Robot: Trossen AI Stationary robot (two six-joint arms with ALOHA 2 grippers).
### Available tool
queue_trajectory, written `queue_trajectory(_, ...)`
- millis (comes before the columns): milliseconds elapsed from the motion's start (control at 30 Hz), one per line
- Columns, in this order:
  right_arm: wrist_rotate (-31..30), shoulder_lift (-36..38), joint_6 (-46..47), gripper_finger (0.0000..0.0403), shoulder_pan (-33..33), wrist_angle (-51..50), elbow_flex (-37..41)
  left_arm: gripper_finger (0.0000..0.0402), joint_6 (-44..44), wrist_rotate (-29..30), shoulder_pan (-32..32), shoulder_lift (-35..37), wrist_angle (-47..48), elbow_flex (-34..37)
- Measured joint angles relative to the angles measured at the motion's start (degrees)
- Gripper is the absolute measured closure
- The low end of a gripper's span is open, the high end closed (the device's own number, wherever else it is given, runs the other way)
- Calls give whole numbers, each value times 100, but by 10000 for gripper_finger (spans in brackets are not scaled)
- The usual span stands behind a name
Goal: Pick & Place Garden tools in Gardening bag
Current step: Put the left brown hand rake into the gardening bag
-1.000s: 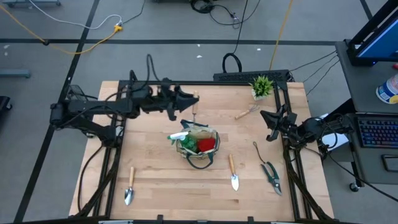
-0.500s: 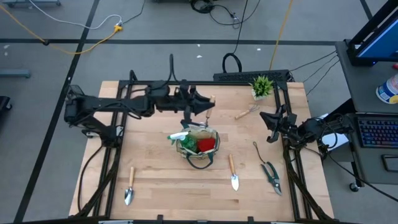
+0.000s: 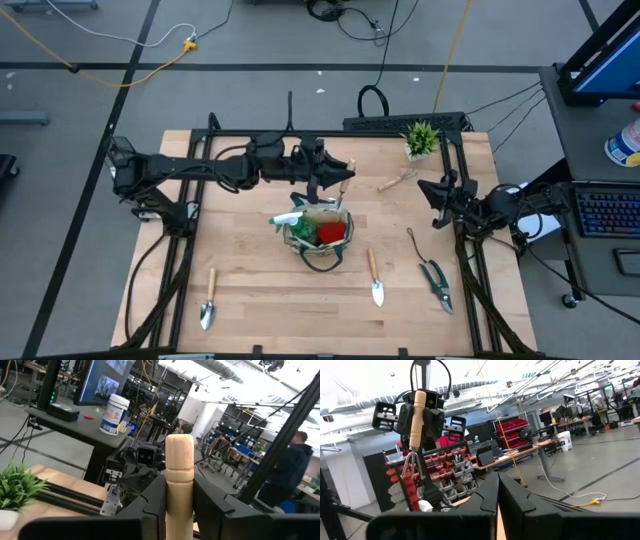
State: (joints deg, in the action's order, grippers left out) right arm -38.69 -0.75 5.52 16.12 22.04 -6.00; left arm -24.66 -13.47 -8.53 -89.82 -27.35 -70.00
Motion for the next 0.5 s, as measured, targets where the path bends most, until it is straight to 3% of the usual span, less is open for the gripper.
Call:
queue_trajectory(233, 610, -31, 4, 399, 0, 4, 0, 328, 83, 47, 6, 1, -59, -4)
queue_trajectory(500, 723, -630, -30, 399, -1, 372, 0, 329, 98, 193, 6, 2, -42, -4)
